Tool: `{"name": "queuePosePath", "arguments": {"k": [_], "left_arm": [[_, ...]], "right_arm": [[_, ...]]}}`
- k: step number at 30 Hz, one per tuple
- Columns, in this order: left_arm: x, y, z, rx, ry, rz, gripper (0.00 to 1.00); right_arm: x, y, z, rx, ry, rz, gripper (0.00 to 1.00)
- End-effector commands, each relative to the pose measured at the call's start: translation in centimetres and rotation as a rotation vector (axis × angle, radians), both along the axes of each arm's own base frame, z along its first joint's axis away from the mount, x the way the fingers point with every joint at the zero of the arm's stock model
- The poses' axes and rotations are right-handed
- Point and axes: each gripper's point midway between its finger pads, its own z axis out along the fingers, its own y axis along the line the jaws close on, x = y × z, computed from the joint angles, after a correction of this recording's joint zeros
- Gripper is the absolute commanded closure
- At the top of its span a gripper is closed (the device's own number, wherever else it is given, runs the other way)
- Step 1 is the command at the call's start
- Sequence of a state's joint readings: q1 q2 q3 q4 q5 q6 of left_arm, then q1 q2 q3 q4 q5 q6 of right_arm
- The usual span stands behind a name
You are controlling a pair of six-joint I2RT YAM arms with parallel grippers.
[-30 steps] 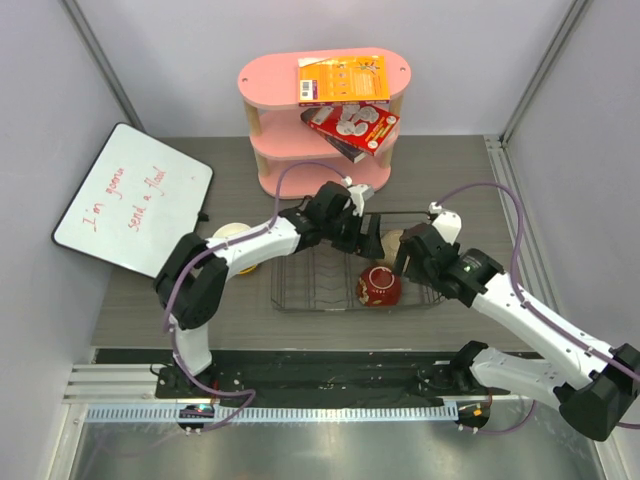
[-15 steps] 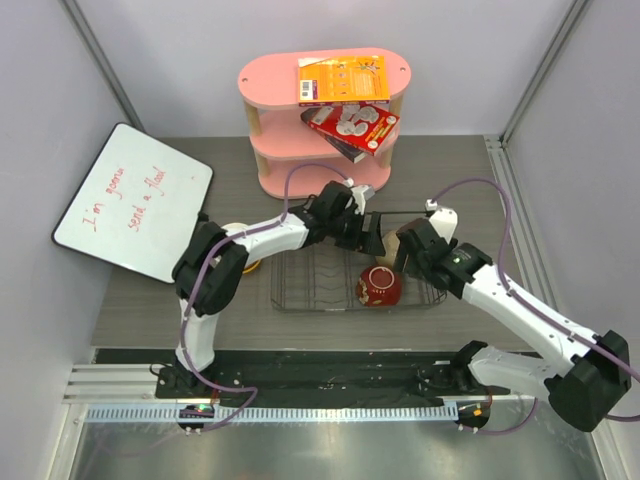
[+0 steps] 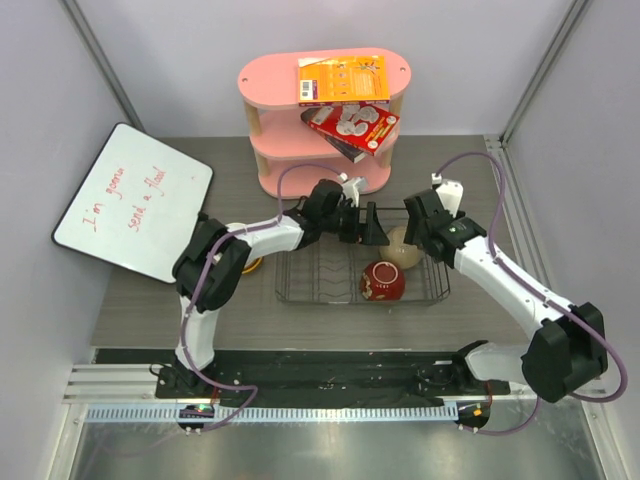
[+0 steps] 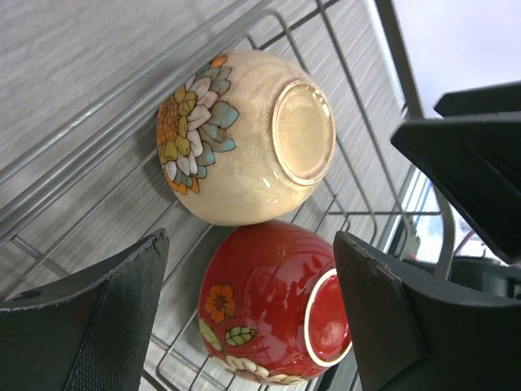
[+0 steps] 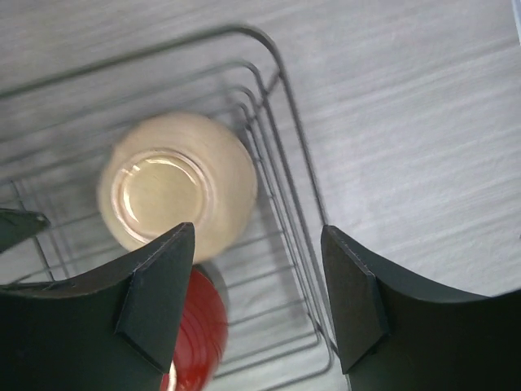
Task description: Unload the bowls from the dish rack
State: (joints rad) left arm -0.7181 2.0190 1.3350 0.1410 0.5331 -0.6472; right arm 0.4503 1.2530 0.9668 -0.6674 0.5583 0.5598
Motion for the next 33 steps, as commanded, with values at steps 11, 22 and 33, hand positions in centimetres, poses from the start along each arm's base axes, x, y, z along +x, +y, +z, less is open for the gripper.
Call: {"name": "queuePosePath", "arguments": {"k": [11,22,33], "left_arm": [[-2.7,-0.2,-5.1,0.295,0.017,0.152,0.19],[-5.0,-2.2,-2.8,0.350,-0.069,0.281,0.18],[-5.3,-4.0,3.4,0.293,-0.205,0.282,0.19]], "right_arm": [[3.0,0.3,-3.8,-0.081,0.061,-0.012,0.31],[1.5,0.2,-5.6,-0.021,0.096,-0.020,0.36],[1.8,1.1,-4.3,0.055,0.057,0.022,0.36]]}}
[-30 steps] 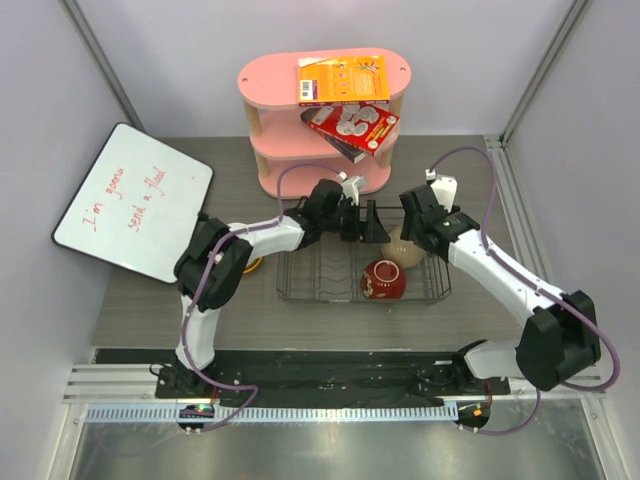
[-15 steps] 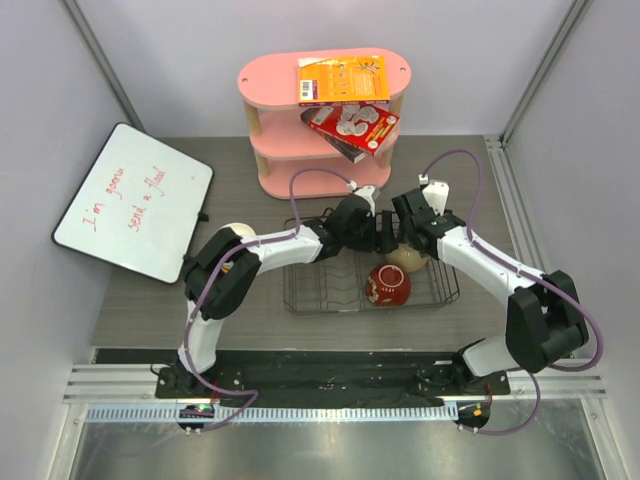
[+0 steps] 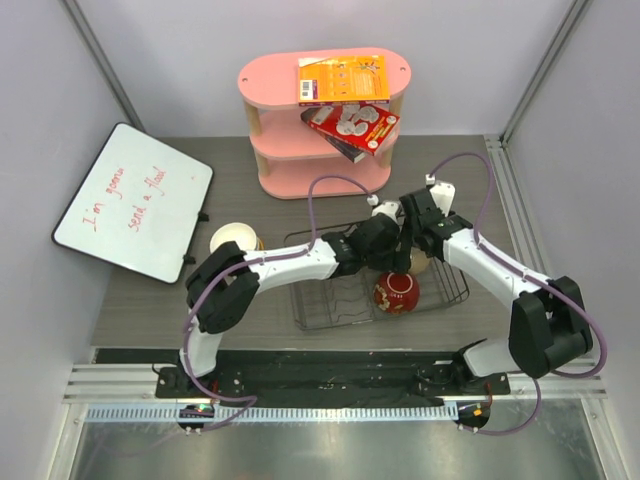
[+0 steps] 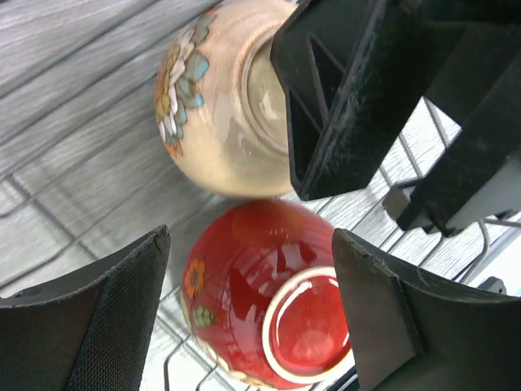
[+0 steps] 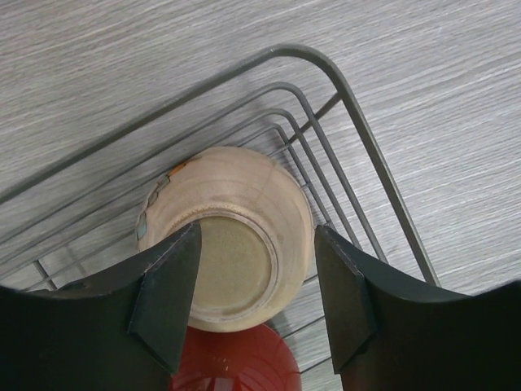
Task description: Unload the bowls from the dish rack
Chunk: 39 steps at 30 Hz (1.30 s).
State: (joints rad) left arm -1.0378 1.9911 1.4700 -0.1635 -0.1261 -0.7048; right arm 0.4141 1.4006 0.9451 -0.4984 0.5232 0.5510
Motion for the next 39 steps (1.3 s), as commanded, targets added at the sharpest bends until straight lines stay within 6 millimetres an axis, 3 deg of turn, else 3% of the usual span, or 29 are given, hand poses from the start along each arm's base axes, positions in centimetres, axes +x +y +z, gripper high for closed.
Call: {"name": "queuePosePath", "arguments": {"k": [1,5,10,19,22,30,34,39], "left_arm": [[-0.3,0.2,4.1,-0.023,-0.062,0.017,0.19],[-0.3,-0.4,5.4,-0.052,-0.065,0.017,0.18],[-0.3,-1.5,3.2,-0.085,0.013,0.087,0.18],[0.6,-1.3,0.3,-0.058,-0.023,0.224,0.18],[1.4,-1.0,0.0,-0.044,-0.031,0.241,0.18],[3.9,0.8,-1.7,-0.049,0.030,0.279,0.17],[4.7,1.5,-3.0,-0.035,0.068,0.285,0.18],[4.9,2.4,-4.3,-0.004,0.080,0.305,0.18]], "right_arm": [[-1.3,0.6,-0.8,0.043,0.046,0.042,0.36],[-1.4,1.0,-0.8,0.068,0.054,0.051,0.36],[-1.5,1.0,0.3,0.083,0.028,0.047,0.36],[-2.2,-0.4,7.2,0.089,-0.124,0.027,0.36],[-2.1,-0.5,8.1,0.086,-0.132,0.038,0.36],[-1.7,-0.3,6.8,0.063,-0.077,0.051,0.33],[-1.2,0.3,5.8,0.072,-0.045,0.074,0.25],[-1.1,0.4,4.5,0.059,-0.006,0.082,0.24]]}}
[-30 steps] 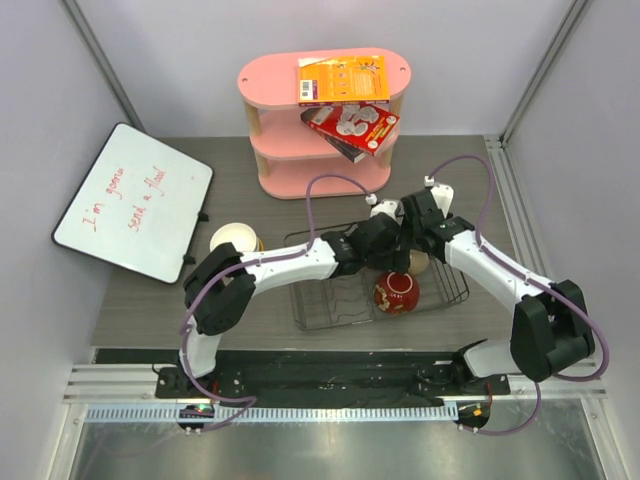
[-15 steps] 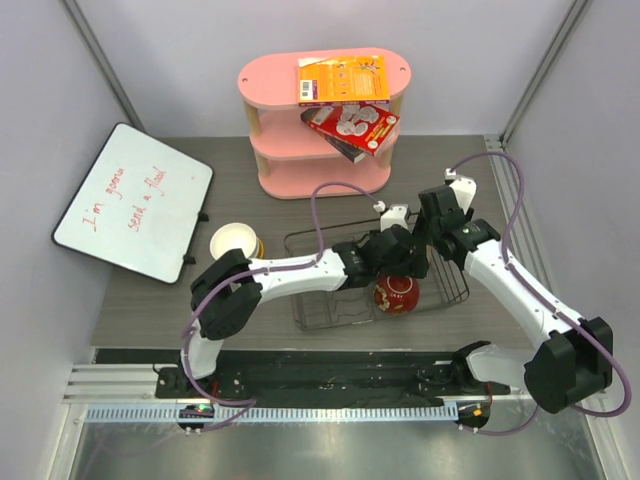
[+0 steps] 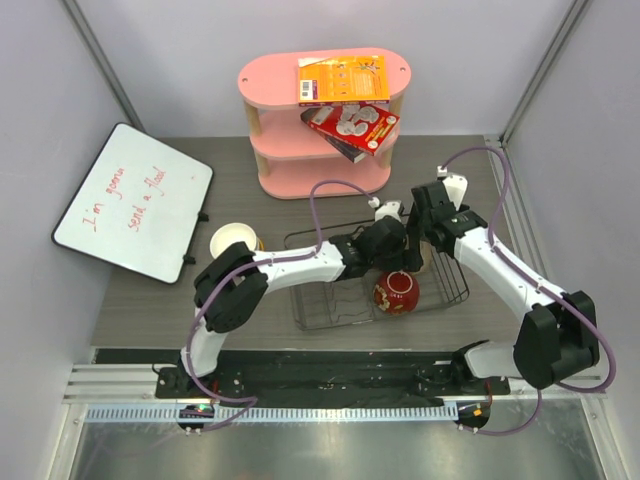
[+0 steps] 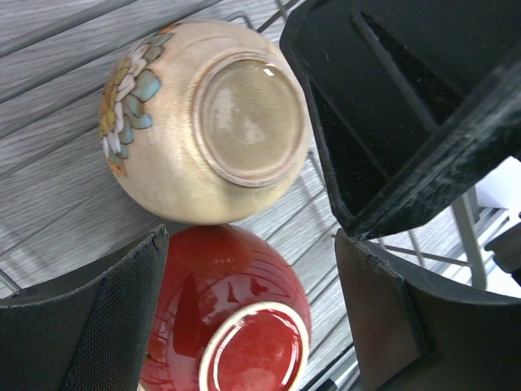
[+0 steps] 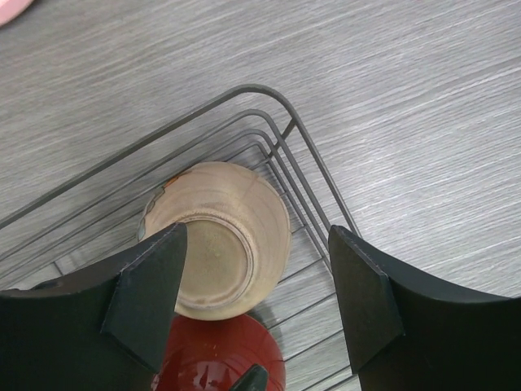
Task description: Unload the bowls from the dish rack
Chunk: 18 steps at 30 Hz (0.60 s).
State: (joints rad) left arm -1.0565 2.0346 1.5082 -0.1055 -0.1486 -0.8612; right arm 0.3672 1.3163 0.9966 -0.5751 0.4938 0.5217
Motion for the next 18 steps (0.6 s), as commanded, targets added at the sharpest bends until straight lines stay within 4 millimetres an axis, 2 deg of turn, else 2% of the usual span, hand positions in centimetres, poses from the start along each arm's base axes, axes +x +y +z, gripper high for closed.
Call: {"name": "queuePosePath", "arguments": {"k": [1,7,11,12,14,18], "left_arm": [[4.8,5.1,-5.2,0.126,0.044,0.208,0.18],[5.2,5.9,-6.1,0.131,0.048,0.231,0.17],[5.9,5.9,-6.7,0.017,0.081,0.239,0.17],[5.5,6.4,-7.6,0.004,0.105,0.247,0.17],[6.0,6.6,-6.9,-0.041,0.096,0.264,0.17],[6.1,7.1,-7.4,-0.011,0.101,0.271,0.17]], "right_arm": [[-0.9,1.6,0.9,0.029,0.036,0.086,0.24],[-1.3,1.0,-0.1,0.001,0.054,0.075,0.24],[-1.5,0.7,-1.6,-0.022,0.089,0.066,0.25],[-1.6,0.7,-1.9,-0.024,0.099,0.062,0.24],[-1.6,0.8,-2.4,-0.026,0.114,0.064,0.24],[-1.5,0.9,-2.7,-0.020,0.120,0.059,0.24]]}}
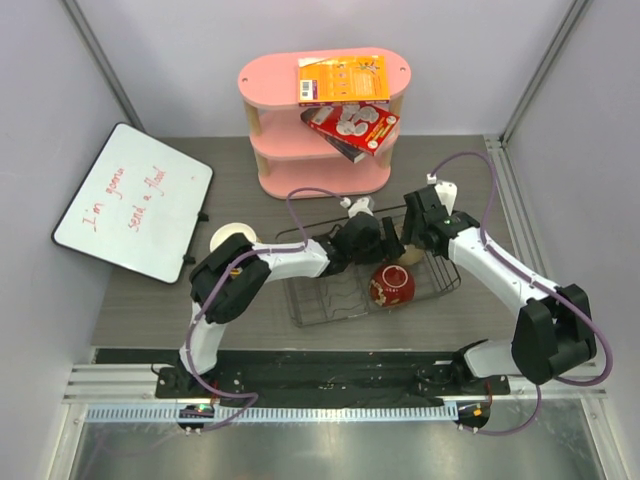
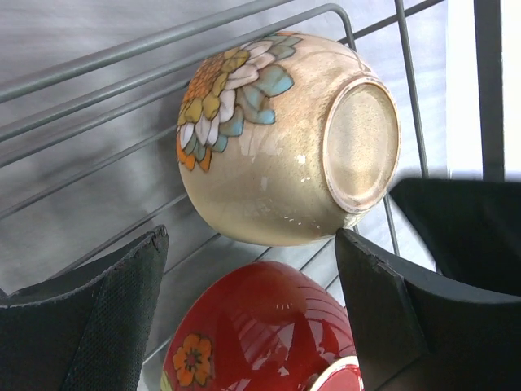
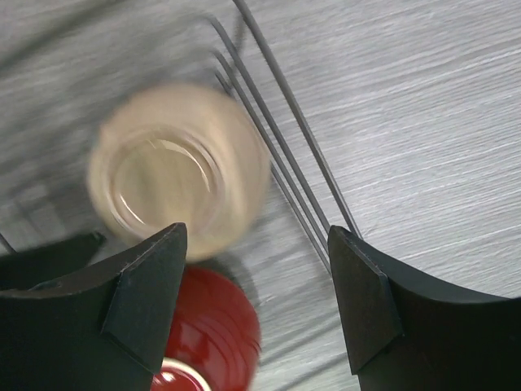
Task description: Unload the bowls from the dish rack
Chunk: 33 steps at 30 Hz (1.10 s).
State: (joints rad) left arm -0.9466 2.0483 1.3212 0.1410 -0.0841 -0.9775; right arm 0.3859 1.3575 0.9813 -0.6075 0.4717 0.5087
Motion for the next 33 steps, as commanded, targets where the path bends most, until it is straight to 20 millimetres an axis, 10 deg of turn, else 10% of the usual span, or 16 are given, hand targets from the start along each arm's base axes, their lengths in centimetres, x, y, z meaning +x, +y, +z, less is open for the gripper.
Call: {"name": "queuePosePath", "arguments": {"k": [1,15,26,33], "left_arm": [[2.6,4.1,-3.6,0.105,0.034,0.140,0.17],[1.5,2.5,0.3,-0.040,-0.052,0.015,0.18],[1.3,2.0,4.0,-0.052,-0.127,-0.059,0.20],[2.8,1.4,4.2,-0.046,-0.125,-0.029,0.17]], "right_arm": [[-0.4,0.4,-0.4,0.007,0.028,0.017,0.24],[-0.1,-1.1,-2.1,-0.033,0.034,-0.068,0.25],[0.6,-0.6,4.3,0.044,-0.129,-0.052,0.26],[1.2,-0.6,0.8,-0.020,-0.022,-0.045,0.25]]}}
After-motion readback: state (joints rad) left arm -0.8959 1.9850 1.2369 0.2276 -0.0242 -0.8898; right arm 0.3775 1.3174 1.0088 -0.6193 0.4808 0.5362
